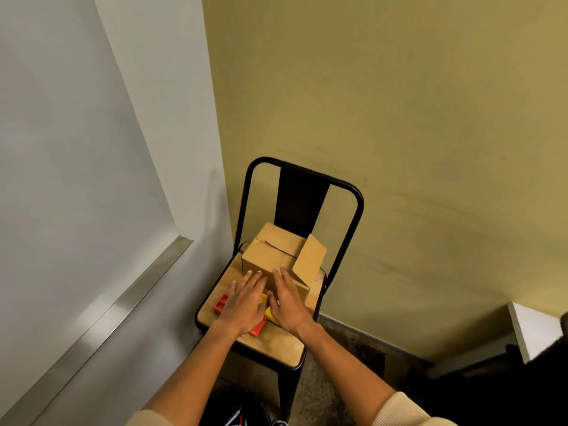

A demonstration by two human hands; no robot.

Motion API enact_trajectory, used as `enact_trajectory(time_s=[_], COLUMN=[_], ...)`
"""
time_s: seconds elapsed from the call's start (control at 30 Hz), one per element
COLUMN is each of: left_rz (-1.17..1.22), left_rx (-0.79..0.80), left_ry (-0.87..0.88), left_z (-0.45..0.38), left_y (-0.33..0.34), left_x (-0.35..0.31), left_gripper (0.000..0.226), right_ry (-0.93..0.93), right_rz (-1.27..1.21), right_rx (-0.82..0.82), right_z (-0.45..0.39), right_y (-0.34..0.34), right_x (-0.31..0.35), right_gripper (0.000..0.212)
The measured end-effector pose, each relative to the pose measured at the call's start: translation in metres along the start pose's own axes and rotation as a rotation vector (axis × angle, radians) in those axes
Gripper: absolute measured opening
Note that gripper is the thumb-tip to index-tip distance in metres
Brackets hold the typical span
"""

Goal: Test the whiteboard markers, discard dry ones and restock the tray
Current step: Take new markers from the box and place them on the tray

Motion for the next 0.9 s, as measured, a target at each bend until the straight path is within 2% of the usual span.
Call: enact_trajectory(time_s=[0.23,0.43,0.57,0.7,0.9], left_rz=[-0.057,-0.105,-0.155,-0.19,-0.221], left_rx=[0.088,0.074,0.07,0.064,0.097], left_ry=[0.005,-0.025,-0.024,-0.009,0.014], left_z=[-0.049,-0.081,-0.095,-0.106,-0.12], left_y=[-0.007,-0.008,-0.011,-0.011,-0.012], left_x=[-0.005,-0.006,-0.007,-0.011,-0.019], left_gripper=[0.064,0.054,0.051,0.047,0.05], right_ry=[0.046,0.134,0.179,0.181,0.228], right_rz=[-0.021,-0.087,-0.125,0.029,0.251], right_rx=[0.086,-0.09,-0.104,-0.027,0.126], right_z=[-0.033,-0.018,-0.021,-0.04,-0.064], right_y=[-0.004,-0.011,-0.02,-0.035,-0.047], right_x=[-0.011,-0.021,-0.033,-0.041,-0.05], right_gripper=[0.065,0.07,0.063,0.037,0.046])
Point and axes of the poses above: each hand's wrist, its own z-axis away from the middle knuckle, its own y-axis out of the palm, x = y × z, the point moved 2 cm from there along -z, towards the middle knuckle, and after that the axes turned 7 degrees about x, right-handed, at the moved point
